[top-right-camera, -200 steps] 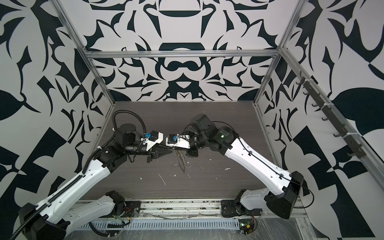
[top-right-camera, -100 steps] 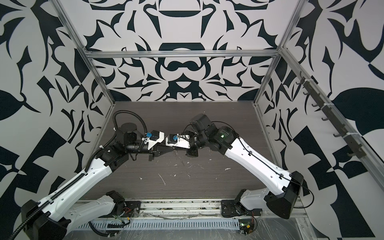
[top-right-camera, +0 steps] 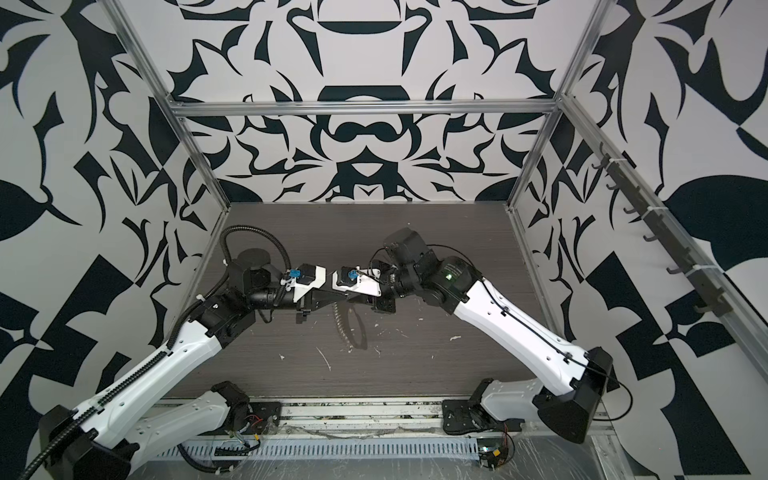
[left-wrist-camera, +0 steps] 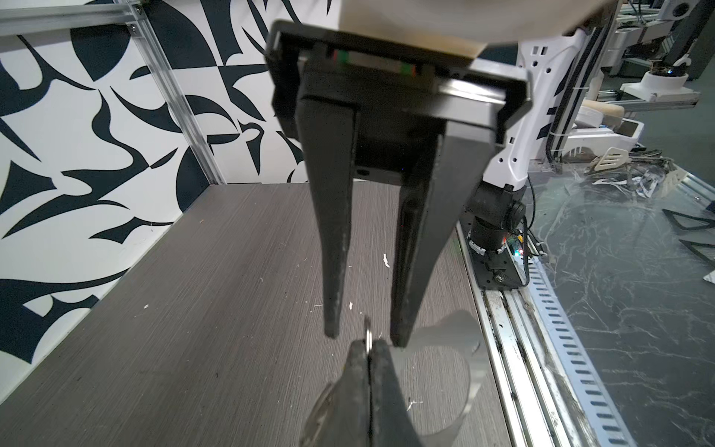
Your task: Remove the keys from the keyring
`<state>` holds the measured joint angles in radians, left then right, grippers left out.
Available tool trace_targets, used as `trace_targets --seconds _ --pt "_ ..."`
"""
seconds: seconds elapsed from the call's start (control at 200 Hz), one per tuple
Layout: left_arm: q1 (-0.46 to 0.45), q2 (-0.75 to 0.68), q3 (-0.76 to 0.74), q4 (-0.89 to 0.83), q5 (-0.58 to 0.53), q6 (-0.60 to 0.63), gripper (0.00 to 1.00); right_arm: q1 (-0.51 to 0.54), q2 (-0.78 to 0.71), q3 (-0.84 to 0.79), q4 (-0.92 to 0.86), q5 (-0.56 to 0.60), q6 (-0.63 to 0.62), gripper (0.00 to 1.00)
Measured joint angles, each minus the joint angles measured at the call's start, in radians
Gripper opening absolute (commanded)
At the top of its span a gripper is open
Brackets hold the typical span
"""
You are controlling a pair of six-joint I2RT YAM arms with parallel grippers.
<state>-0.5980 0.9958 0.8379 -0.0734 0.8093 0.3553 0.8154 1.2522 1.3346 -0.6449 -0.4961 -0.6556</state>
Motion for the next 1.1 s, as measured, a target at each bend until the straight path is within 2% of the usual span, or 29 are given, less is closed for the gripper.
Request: trace_targets --seconds 0.225,0.53,0.82,1.1 --pt "0.002 0.0 -0.014 0.1 0.033 -0.058 0.0 -0.041 -0.106 -0.109 0.083 0.005 0.019 0.39" --pt "0.017 0.008 -0.079 0.362 0.113 -0.197 0.0 -0.153 -0.161 -0.199 0.246 -0.151 0.16 0.31" --pt "0.04 0.075 -0.129 0.701 0.143 -0.384 0.0 -0.154 -0.178 -0.199 0.322 -0.244 0.233 0.3" --pt "0.046 0.115 -0.145 0.895 0.156 -0.494 0.0 -0.154 -0.177 -0.199 0.357 -0.265 0.259 0.29"
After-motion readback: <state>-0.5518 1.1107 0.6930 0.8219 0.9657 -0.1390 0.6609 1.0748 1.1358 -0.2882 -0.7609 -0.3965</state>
